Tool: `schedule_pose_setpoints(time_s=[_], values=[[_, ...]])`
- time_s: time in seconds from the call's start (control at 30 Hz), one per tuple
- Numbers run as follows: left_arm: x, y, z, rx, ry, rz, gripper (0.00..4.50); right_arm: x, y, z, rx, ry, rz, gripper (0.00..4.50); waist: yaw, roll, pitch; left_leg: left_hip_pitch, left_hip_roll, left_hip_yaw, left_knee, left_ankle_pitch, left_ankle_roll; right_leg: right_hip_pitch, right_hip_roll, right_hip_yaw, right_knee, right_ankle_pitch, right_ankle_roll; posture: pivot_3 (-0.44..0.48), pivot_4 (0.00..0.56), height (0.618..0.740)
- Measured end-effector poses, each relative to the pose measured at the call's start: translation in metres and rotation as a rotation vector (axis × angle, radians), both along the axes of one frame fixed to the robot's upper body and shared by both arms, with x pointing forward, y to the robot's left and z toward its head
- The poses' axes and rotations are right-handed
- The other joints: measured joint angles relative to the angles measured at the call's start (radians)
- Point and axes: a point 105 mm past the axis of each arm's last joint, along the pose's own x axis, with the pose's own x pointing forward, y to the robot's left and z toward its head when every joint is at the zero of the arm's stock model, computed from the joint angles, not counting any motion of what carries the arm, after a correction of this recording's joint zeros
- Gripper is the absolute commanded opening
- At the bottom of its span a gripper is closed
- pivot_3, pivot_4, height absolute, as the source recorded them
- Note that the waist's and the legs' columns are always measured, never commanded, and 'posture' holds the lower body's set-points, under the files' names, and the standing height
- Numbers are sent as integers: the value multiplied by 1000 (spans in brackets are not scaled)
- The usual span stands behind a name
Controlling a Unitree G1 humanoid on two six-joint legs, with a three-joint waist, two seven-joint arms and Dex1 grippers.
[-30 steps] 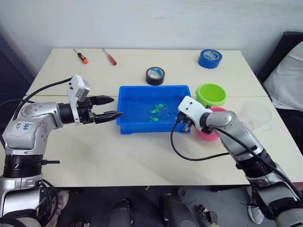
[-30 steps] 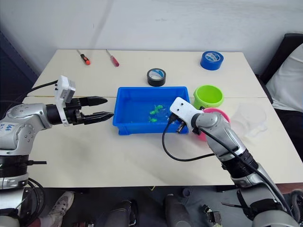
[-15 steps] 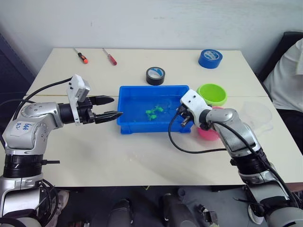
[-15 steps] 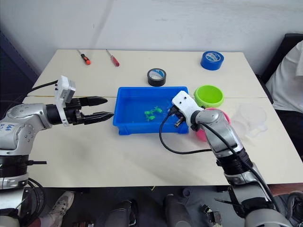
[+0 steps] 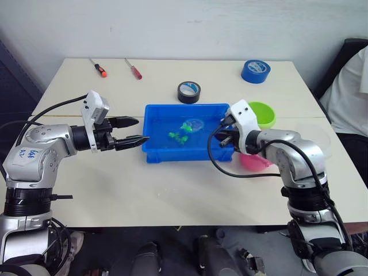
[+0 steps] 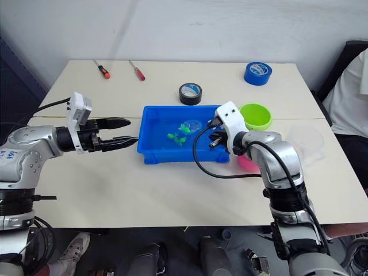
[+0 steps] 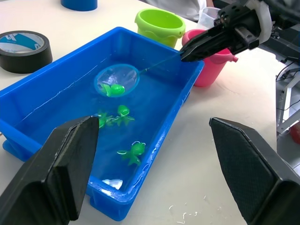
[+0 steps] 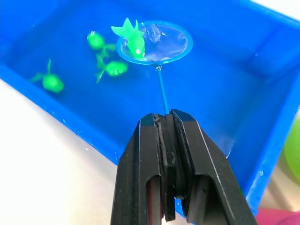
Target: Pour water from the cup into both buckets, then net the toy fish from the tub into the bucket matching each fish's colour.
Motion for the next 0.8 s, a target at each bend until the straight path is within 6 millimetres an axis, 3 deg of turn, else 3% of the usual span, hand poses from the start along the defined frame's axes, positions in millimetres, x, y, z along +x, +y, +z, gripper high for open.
schedule_pose_setpoints(time_s=[0.37, 0.5, 0.63, 0.8], values=[[3, 3, 3, -8, -12, -8, 4122, -10, 3, 8, 66, -40, 47, 0, 0, 0, 0, 0, 0, 0, 0, 0, 0, 0, 0, 0, 0, 0, 0, 0, 150, 734], [4, 3, 8, -1, -28, -14, 4122, -15, -4, 12, 115, -55, 37, 0, 1, 0, 0, 0, 0, 0, 0, 0, 0, 0, 0, 0, -1, 0, 0, 0, 150, 734], [8, 5, 7, -8, -28, -4, 4122, -19, -29, 29, 152, -122, -16, 0, 2, 0, 0, 0, 0, 0, -1, 0, 0, 0, 0, 0, -1, 0, 0, 0, 150, 734], [13, 1, 5, -17, -33, -11, 4122, -24, -80, 60, 152, -216, -139, 0, 4, 0, 0, 0, 0, 0, -1, 0, 0, 1, 0, 0, -2, 0, 0, 0, 150, 734]])
